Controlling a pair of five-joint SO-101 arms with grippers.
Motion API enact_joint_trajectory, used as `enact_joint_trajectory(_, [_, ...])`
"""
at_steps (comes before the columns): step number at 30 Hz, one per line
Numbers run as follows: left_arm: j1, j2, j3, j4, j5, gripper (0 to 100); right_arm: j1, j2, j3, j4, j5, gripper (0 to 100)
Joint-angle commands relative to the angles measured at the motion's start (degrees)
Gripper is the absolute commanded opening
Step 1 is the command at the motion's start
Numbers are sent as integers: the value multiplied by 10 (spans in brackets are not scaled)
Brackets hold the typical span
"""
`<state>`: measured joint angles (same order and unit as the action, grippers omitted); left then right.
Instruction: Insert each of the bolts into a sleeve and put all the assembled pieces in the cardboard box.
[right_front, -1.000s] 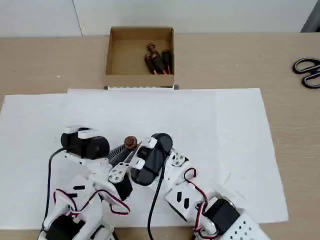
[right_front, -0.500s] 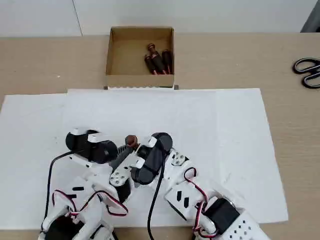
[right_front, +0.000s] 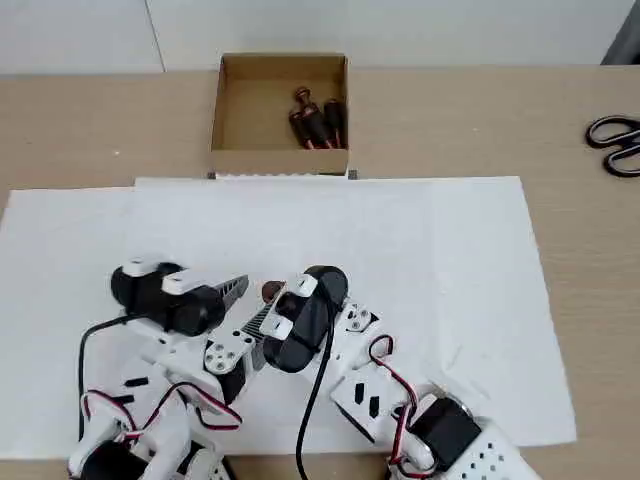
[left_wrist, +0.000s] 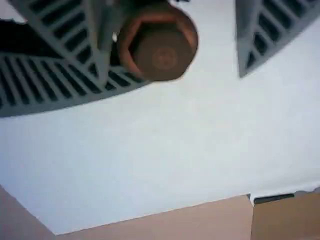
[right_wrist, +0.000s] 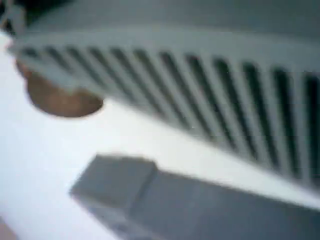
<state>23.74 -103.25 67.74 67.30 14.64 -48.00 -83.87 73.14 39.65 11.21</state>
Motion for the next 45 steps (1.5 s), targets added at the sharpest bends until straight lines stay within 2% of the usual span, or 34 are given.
enact_joint_trajectory(1, [-5, 4, -40, 2, -2, 162, 6, -7, -23, -19, 3, 2])
enact_joint_trajectory(3, [-5, 2, -47, 2, -2, 137, 6, -7, -23, -19, 3, 2])
enact_joint_trajectory(7, [-5, 1, -61, -2, -3, 0, 6, -7, -23, -19, 3, 2])
enact_joint_trajectory(10, [-11, 1, -57, 3, -5, 4, 6, -7, -23, -19, 3, 2])
enact_joint_trajectory(15, [-118, 1, 15, 2, -35, 7, 30, -7, -23, -19, 3, 2])
enact_joint_trajectory(19, [-207, 1, 99, -4, -80, 7, 96, -7, -23, -19, 2, 2])
enact_joint_trajectory(24, [-253, 0, 182, -14, -92, 7, 167, -7, -23, -20, -3, 2])
enact_joint_trajectory(30, [-264, 0, 208, -11, -90, 7, 238, -7, -23, -20, -77, 2])
enact_joint_trajectory(34, [-265, 0, 237, -12, -91, 7, 258, -7, -25, -20, -108, 2])
enact_joint_trajectory(41, [-265, 0, 240, -13, -90, 7, 259, 2, -94, -34, -113, 2])
enact_joint_trajectory(45, [-265, 0, 240, -14, -89, 7, 270, 78, -180, -37, -114, 2])
